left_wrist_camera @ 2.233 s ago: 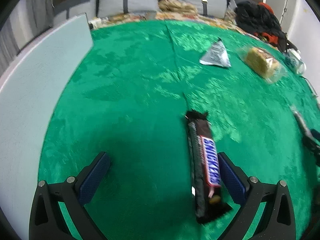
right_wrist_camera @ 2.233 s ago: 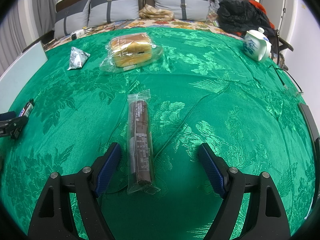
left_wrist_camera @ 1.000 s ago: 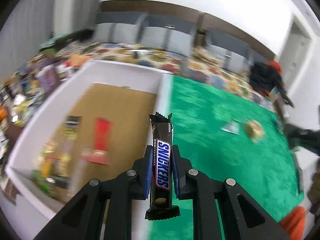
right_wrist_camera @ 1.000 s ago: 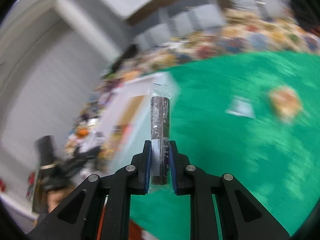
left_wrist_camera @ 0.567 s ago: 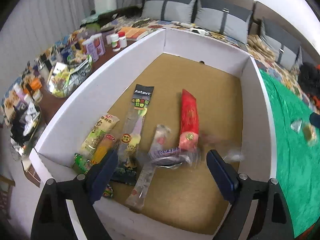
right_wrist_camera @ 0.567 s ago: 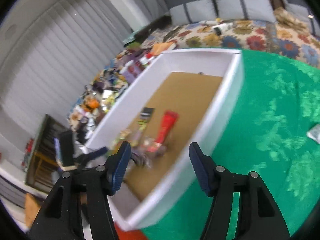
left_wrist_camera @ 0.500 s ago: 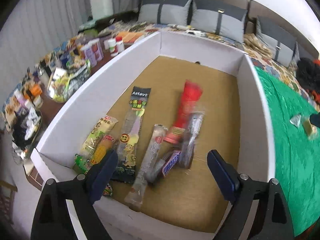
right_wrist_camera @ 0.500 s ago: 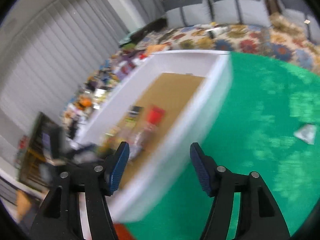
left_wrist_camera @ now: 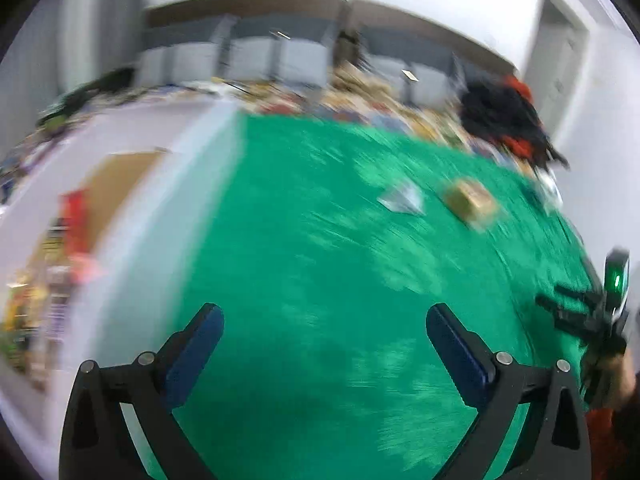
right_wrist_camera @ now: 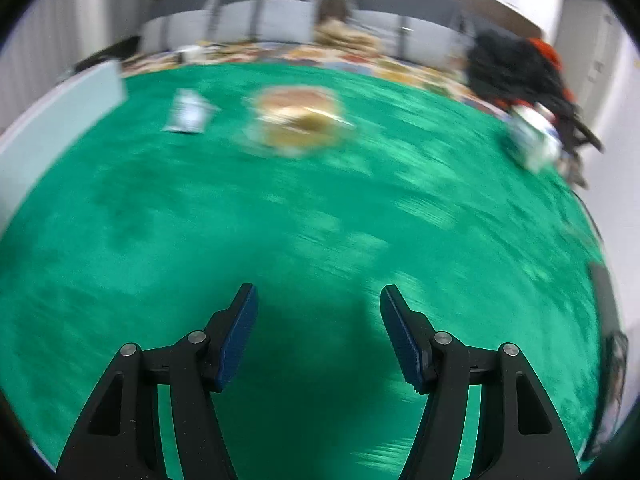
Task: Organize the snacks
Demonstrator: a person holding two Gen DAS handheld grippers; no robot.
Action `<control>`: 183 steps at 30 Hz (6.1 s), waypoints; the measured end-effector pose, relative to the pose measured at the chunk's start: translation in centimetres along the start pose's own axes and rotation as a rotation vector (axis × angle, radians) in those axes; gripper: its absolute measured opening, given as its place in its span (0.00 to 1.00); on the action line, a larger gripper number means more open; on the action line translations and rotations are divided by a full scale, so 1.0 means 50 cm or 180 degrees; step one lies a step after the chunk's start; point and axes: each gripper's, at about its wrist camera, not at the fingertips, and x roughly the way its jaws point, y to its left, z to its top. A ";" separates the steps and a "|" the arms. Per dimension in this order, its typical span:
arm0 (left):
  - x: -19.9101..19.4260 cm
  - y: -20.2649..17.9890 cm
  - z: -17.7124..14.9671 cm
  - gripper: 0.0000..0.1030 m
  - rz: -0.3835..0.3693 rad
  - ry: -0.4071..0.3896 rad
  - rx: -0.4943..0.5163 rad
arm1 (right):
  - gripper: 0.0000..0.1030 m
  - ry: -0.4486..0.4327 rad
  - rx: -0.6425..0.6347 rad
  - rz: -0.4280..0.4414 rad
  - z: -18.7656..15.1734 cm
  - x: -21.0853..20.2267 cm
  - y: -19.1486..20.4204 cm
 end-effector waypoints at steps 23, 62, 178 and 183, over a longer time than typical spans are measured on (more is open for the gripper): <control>0.275 -0.239 -0.007 1.00 0.0206 0.0365 0.0485 | 0.86 0.0083 0.0559 -0.0065 -0.040 0.031 -0.136; 0.479 -0.206 0.252 0.39 0.0351 0.0285 0.0358 | 0.87 0.0082 0.0560 -0.0049 -0.039 0.032 -0.137; 0.249 -0.150 -0.018 1.00 0.0377 0.0408 0.0303 | 0.73 -0.0047 0.0488 0.0568 0.056 -0.040 0.029; 0.218 -0.169 -0.014 0.35 0.0142 0.0460 0.0393 | 0.73 -0.0120 0.0708 0.0588 0.006 -0.088 0.005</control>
